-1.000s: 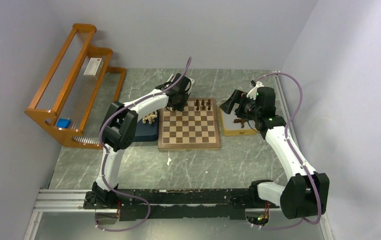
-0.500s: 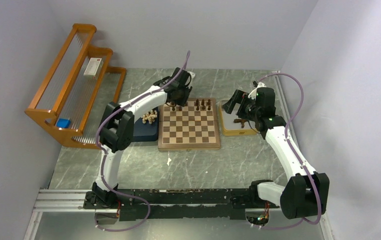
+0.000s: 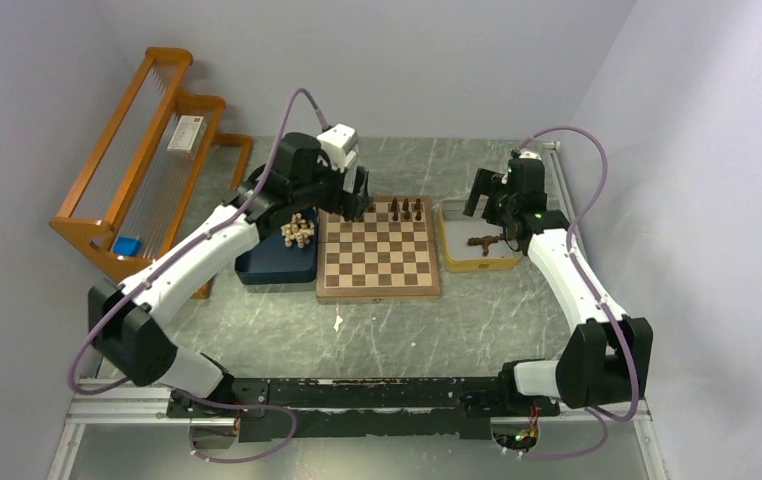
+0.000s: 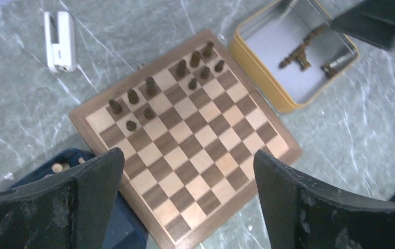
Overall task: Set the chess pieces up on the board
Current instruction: Pick up the chess piece from the storage box.
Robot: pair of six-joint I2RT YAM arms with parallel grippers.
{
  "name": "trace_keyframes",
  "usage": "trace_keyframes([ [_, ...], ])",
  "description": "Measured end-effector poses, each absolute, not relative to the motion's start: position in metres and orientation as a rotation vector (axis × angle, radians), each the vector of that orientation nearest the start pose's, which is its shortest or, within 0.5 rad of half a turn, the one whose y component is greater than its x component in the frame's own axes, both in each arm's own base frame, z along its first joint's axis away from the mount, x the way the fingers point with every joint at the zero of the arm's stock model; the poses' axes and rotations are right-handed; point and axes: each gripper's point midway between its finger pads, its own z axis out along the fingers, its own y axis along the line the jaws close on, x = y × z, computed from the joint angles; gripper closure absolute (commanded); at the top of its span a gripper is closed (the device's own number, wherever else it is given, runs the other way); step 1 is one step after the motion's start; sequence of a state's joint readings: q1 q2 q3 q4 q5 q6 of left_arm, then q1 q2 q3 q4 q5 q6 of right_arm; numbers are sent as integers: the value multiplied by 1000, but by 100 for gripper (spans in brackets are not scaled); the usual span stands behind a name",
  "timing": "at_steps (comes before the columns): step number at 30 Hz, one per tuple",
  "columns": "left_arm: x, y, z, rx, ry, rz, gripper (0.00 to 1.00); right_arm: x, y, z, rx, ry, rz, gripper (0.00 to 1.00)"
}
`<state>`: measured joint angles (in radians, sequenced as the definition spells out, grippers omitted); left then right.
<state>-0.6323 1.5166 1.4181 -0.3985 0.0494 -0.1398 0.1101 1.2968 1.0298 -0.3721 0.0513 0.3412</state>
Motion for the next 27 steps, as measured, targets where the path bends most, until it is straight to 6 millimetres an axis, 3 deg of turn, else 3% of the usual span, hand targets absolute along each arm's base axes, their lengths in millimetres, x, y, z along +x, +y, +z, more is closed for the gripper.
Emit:
trace_keyframes([
  [2,342,-276,257,563,2033,-558,1,376,41,172,237,2227,138,4],
  [7,294,-258,227,599,2075,-637,1,386,27,149,84,2335,-18,37],
  [9,275,-250,214,603,2085,-665,1,389,24,140,8,2365,-57,46],
  [14,247,-233,202,605,2072,-687,1,384,23,125,-230,2422,-98,44],
  [27,231,-238,193,699,2048,-668,1,377,20,95,-859,2457,-255,40],
])
